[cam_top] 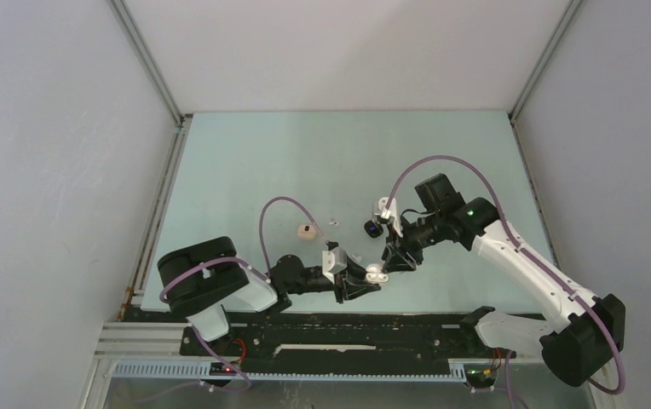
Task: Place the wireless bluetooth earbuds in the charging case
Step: Open the charging case, then pick up the right earbud from the center of the board, then insert the right earbud into the right side groove of the charging case.
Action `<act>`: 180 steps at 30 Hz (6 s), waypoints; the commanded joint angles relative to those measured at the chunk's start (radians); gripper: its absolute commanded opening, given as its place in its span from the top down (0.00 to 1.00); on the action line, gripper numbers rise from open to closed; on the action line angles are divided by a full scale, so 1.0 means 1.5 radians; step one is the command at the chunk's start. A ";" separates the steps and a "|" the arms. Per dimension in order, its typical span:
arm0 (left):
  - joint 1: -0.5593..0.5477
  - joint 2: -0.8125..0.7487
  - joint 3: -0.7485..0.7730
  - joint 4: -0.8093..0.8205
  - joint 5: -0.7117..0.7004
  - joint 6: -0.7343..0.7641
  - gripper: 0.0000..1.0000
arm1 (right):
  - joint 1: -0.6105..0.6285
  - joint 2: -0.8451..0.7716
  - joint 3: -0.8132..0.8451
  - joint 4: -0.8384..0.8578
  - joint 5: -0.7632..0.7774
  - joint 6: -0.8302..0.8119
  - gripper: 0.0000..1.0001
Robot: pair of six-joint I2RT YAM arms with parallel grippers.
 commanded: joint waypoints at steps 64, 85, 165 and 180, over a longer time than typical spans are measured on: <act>0.009 -0.805 -0.123 -0.612 -0.357 0.015 1.00 | 0.079 0.523 0.209 0.460 0.367 0.341 0.56; 0.006 -0.824 -0.130 -0.630 -0.362 0.014 1.00 | 0.093 0.573 0.242 0.443 0.396 0.328 0.60; -0.055 -0.459 -0.052 -0.389 -0.433 0.204 1.00 | 0.439 0.150 0.392 -0.228 0.725 -0.127 1.00; -0.064 -0.409 -0.057 -0.315 -0.434 0.176 1.00 | 0.483 0.264 0.501 -0.275 0.833 -0.033 1.00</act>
